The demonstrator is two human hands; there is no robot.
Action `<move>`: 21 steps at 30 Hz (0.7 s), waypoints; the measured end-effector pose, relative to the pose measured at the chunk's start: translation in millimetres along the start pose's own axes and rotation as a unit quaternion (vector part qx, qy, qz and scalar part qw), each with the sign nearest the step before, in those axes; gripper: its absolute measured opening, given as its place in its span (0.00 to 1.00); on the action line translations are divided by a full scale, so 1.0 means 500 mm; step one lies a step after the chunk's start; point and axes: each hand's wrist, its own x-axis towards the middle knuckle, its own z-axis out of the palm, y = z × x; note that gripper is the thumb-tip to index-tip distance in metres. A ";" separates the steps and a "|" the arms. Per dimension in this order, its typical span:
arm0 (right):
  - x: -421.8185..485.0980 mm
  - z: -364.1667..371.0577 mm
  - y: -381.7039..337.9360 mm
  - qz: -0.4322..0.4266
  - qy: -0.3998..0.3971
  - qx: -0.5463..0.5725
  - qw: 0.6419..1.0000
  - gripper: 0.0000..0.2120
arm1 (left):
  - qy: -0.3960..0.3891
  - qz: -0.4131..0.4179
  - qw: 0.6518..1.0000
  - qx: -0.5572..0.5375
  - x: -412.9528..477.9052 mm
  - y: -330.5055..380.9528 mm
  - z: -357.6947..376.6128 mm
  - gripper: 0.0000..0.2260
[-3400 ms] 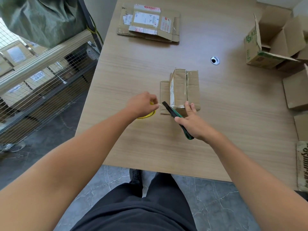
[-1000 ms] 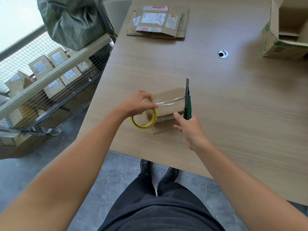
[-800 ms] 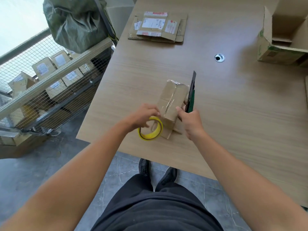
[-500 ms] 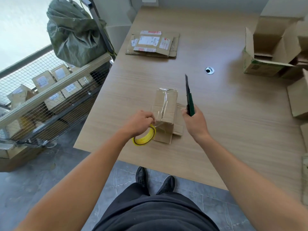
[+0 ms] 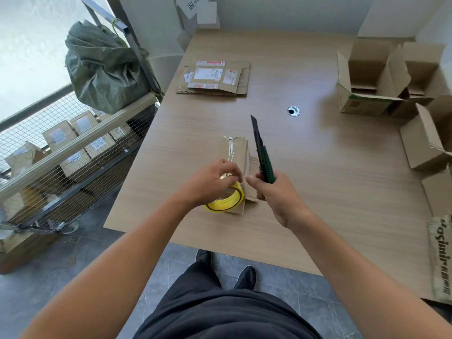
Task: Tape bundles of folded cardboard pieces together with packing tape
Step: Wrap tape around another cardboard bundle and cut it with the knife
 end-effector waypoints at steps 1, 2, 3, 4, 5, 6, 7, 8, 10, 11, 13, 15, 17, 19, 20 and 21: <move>-0.003 -0.003 -0.001 -0.014 0.003 -0.023 1.000 0.12 | -0.002 0.004 1.000 -0.005 -0.001 0.002 0.003 0.07; -0.006 -0.005 -0.003 -0.026 0.002 -0.045 0.999 0.11 | -0.003 0.007 1.000 -0.010 -0.002 0.004 0.006 0.07; -0.009 -0.007 -0.004 -0.036 -0.001 -0.058 0.998 0.10 | -0.001 0.009 1.000 -0.014 -0.002 0.005 0.009 0.07; -0.012 -0.007 -0.004 -0.041 -0.001 -0.061 0.997 0.10 | 0.002 0.008 1.000 -0.019 -0.004 0.005 0.012 0.07; -0.014 -0.008 -0.005 -0.045 0.006 -0.055 0.997 0.10 | 0.002 0.005 1.000 -0.027 -0.006 0.006 0.014 0.07; -0.015 -0.008 -0.007 -0.049 0.019 -0.046 0.998 0.10 | -0.004 0.001 0.999 -0.042 -0.012 0.005 0.015 0.06; -0.013 -0.009 -0.010 -0.052 0.034 -0.034 0.997 0.10 | -0.014 0.001 0.998 -0.064 -0.019 0.002 0.016 0.07; -0.010 -0.010 -0.012 -0.053 0.050 -0.019 0.997 0.10 | -0.024 0.007 0.995 -0.095 -0.027 -0.001 0.018 0.08; -0.006 -0.007 -0.011 -0.040 0.077 0.025 0.996 0.10 | -0.029 0.012 0.980 -0.195 -0.042 -0.013 0.020 0.14; -0.007 -0.005 -0.005 -0.025 0.085 0.047 0.995 0.09 | -0.028 -0.002 0.968 -0.249 -0.047 -0.020 0.015 0.18; -0.011 -0.003 0.014 0.007 0.096 0.092 0.991 0.09 | -0.041 -0.024 0.953 -0.299 -0.052 -0.040 -0.009 0.20; -0.014 -0.014 0.032 0.027 0.152 0.141 0.978 0.09 | -0.054 -0.029 0.967 -0.248 -0.056 -0.071 -0.043 0.14; -0.010 -0.036 0.051 0.027 0.212 0.146 0.966 0.09 | -0.033 -0.043 0.990 -0.129 -0.060 -0.114 -0.083 0.06; -0.009 -0.046 0.073 0.027 0.201 0.114 0.972 0.08 | -0.017 -0.045 0.999 -0.024 -0.056 -0.150 -0.117 0.04; -0.010 -0.042 0.087 0.037 0.184 0.106 0.977 0.08 | -0.017 -0.043 0.999 0.005 -0.051 -0.163 -0.128 0.05; -0.009 -0.034 0.102 0.048 0.176 0.109 0.977 0.09 | -0.016 -0.039 0.999 0.027 -0.044 -0.172 -0.136 0.05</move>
